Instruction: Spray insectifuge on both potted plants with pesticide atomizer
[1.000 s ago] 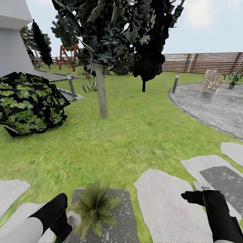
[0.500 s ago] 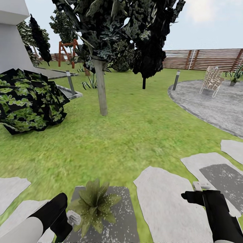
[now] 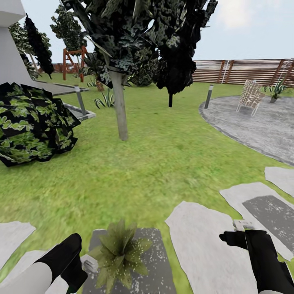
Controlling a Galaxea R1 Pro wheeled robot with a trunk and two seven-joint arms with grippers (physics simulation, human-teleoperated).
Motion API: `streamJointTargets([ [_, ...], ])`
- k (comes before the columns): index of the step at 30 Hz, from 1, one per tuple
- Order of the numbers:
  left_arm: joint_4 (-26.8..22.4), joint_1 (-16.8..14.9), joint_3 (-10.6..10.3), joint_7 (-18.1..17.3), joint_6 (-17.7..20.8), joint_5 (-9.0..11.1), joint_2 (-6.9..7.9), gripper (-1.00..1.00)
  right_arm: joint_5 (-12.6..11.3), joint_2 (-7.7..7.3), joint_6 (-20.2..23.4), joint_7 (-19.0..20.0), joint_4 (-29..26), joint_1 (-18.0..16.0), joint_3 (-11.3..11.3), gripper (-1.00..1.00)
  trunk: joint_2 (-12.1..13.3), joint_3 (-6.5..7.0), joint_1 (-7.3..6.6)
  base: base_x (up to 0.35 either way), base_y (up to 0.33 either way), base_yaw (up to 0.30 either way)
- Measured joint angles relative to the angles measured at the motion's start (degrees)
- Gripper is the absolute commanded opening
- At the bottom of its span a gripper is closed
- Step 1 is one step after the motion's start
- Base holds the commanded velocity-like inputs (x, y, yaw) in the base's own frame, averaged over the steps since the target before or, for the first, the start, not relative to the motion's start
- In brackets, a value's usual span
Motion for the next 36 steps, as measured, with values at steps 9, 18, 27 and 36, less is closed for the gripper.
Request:
streamJointTargets([
  [9,0.04,0.0,-0.61,-0.08,-0.05,-0.02,0.0,-1.0,-0.02,-0.01,0.05,-0.01,-0.03,0.0,-0.01,1.0,0.0,0.0,-0.02,-0.136,0.154,-0.268],
  [18,0.04,0.01,-0.63,-0.11,-0.06,-0.05,0.07,-1.0,-0.06,0.0,0.05,0.04,-0.03,-0.01,-0.01,1.0,0.0,-0.35,-0.03,-0.002,0.002,-0.223],
  [27,0.09,0.02,-0.54,-0.15,0.02,-0.01,0.1,-1.0,-0.04,0.0,0.01,0.04,0.01,-0.01,0.01,1.0,0.0,-0.73,-0.03,0.0,0.144,-0.077],
  [36,0.11,0.02,-0.58,-0.08,0.01,-0.01,0.04,-1.0,-0.04,0.0,0.02,0.06,0.01,-0.02,0.01,1.0,0.0,-1.09,-0.03,0.0,0.263,0.0],
])
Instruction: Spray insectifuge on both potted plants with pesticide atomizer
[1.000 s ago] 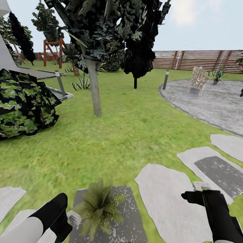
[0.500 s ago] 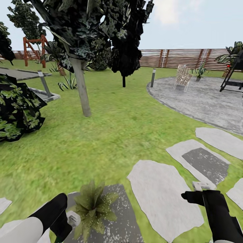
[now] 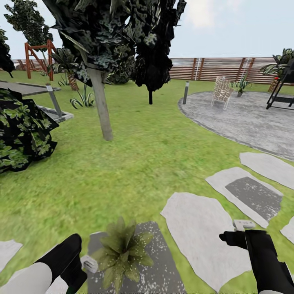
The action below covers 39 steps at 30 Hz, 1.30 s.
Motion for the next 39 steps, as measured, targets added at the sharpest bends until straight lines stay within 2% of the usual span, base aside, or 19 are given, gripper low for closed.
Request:
streamJointTargets([
  [13,0.0,0.85,0.21,0.03,-0.04,0.03,-0.02,-1.0,0.07,0.08,0.02,-0.07,-0.02,0.0,0.11,1.0,0.0,-0.69,0.0,0.0,0.014,-0.009],
  [25,0.02,0.95,0.57,0.03,-0.12,0.01,-0.13,-1.0,0.16,0.08,0.19,-0.08,-0.04,0.01,0.16,1.0,0.0,-1.53,0.0,0.0,0.0,-0.189],
  [31,-0.01,0.98,0.46,0.03,-0.13,0.02,-0.11,-1.0,0.17,0.09,0.2,-0.08,-0.02,0.0,0.17,1.0,0.0,-1.66,0.0,0.0,0.0,-0.043],
  [36,-0.03,4.26,0.09,0.03,-0.16,-0.01,-0.11,-1.0,0.17,0.09,0.2,-0.08,-0.02,0.0,0.17,1.0,0.0,-1.66,0.0,0.0,0.0,-0.001],
  [39,-0.26,4.74,0.67,0.01,-0.21,0.03,-0.11,-1.0,0.17,0.09,0.2,-0.08,-0.02,0.0,0.17,1.0,0.0,-1.66,0.0,0.0,0.0,0.0],
])
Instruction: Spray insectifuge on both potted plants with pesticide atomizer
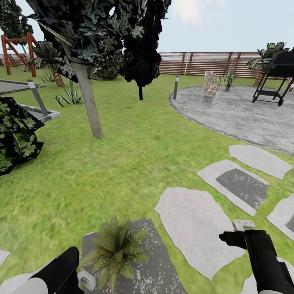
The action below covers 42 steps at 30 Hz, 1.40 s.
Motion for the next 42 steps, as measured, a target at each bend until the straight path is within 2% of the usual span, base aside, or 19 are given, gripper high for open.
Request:
streamJointTargets([
  [3,-0.15,0.0,0.75,-0.06,0.05,0.0,0.0,-1.0,-0.01,0.0,0.0,0.0,0.0,0.0,0.0,1.0,0.0,0.0,0.0,0.0,0.0,-0.063],
  [11,-0.23,0.02,0.94,0.0,0.02,-0.01,-0.01,-1.0,-0.01,0.0,0.01,0.0,-0.01,0.01,-0.01,1.0,0.0,0.0,0.0,0.0,0.003,-0.214],
  [26,-0.28,0.09,0.99,0.01,0.08,0.01,0.0,-1.0,0.01,-0.01,-0.03,0.0,0.03,0.0,0.01,1.0,0.0,0.0,0.0,0.0,0.251,-0.019],
  [42,-0.24,0.07,1.03,0.01,0.08,-0.02,-0.01,-1.0,0.0,-0.01,-0.02,0.0,0.01,0.01,0.0,1.0,0.0,0.0,0.02,-0.19,0.178,-0.257],
])
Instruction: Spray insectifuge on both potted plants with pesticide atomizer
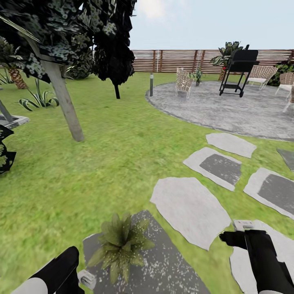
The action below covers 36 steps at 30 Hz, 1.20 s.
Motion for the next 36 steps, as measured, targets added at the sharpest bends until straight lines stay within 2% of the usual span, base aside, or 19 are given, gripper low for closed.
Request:
streamJointTargets([
  [10,-0.04,-0.05,0.04,0.0,0.01,0.01,0.01,-1.0,-0.05,0.0,-0.02,0.0,0.02,-0.01,-0.08,1.0,0.0,-0.43,-0.02,-0.028,0.308,-0.174],
  [21,-0.04,-0.42,-0.74,0.06,0.05,-0.07,0.09,-1.0,0.0,0.0,-0.02,0.0,0.02,-0.01,0.22,1.0,0.0,-0.77,-0.02,0.0,0.321,-0.074],
  [28,-0.1,-2.43,-0.6,0.09,0.04,-0.07,0.09,-1.0,-0.07,-0.06,-0.01,0.0,0.01,0.0,-0.01,1.0,0.0,-1.1,-0.02,0.0,0.325,-0.243],
  [36,-0.12,-3.29,-0.59,0.01,0.03,-0.04,0.09,-1.0,-0.08,-0.06,0.01,0.0,0.0,-0.01,-0.05,1.0,0.0,-1.47,-0.02,0.0,0.279,-0.214],
])
